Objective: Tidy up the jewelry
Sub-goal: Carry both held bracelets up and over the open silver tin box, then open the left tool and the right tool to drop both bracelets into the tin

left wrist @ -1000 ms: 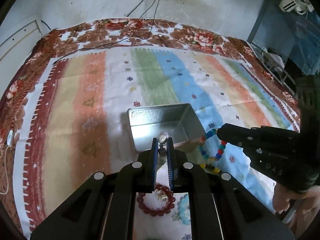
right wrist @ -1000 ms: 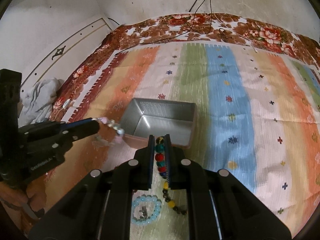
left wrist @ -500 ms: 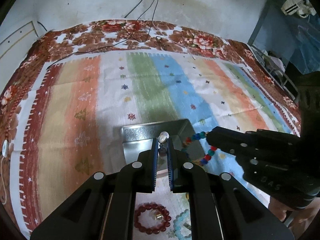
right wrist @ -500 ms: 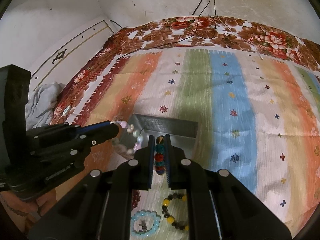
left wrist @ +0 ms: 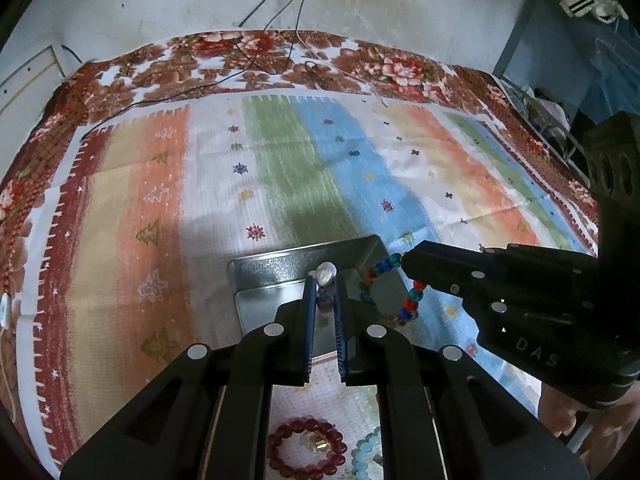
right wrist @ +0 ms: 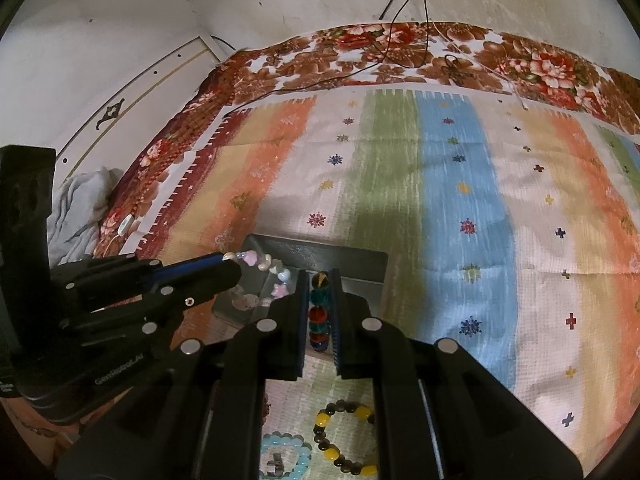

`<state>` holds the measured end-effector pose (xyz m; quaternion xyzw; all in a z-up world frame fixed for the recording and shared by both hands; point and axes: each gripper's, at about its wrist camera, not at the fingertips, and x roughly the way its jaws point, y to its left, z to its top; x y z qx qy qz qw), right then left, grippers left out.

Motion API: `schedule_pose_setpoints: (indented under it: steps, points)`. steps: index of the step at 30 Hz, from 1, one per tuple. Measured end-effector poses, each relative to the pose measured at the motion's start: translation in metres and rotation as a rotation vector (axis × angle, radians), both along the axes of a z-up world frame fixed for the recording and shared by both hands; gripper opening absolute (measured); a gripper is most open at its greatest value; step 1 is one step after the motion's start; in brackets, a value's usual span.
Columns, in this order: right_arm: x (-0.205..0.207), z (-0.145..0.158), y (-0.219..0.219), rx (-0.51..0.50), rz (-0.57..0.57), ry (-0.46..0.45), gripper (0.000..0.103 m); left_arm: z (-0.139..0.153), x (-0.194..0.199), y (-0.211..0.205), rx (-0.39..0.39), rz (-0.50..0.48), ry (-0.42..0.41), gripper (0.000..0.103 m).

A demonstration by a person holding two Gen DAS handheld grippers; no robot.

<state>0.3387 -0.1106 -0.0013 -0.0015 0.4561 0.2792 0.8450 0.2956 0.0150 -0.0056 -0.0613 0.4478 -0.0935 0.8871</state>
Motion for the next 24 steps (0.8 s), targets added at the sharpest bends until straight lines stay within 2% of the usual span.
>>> schedule_pose_setpoints:
  steps: [2, 3, 4, 5, 7, 24]
  points:
    - [0.001, -0.001, -0.001, 0.001, -0.010, 0.000, 0.011, -0.001, 0.001, 0.002, -0.001, 0.008, 0.006, 0.009]
    - [0.001, -0.001, -0.001, 0.002, -0.011, -0.001, 0.012, -0.002, 0.001, 0.003, -0.005, 0.010, 0.011, 0.020]
    - [0.001, 0.000, -0.002, 0.000, -0.019, -0.003, 0.022, -0.002, 0.002, 0.003, -0.007, 0.011, 0.014, 0.038]
    - [0.001, 0.002, -0.004, 0.001, -0.029, -0.010, 0.040, -0.002, 0.001, 0.004, -0.009, 0.009, 0.012, 0.043]
    - [0.002, 0.003, -0.006, -0.007, -0.042, -0.018, 0.047, -0.002, 0.001, 0.005, 0.006, 0.016, 0.008, 0.043]
    - [-0.001, 0.006, -0.013, -0.048, -0.058, -0.048, 0.049, 0.007, -0.004, 0.017, 0.021, 0.030, -0.015, 0.045]
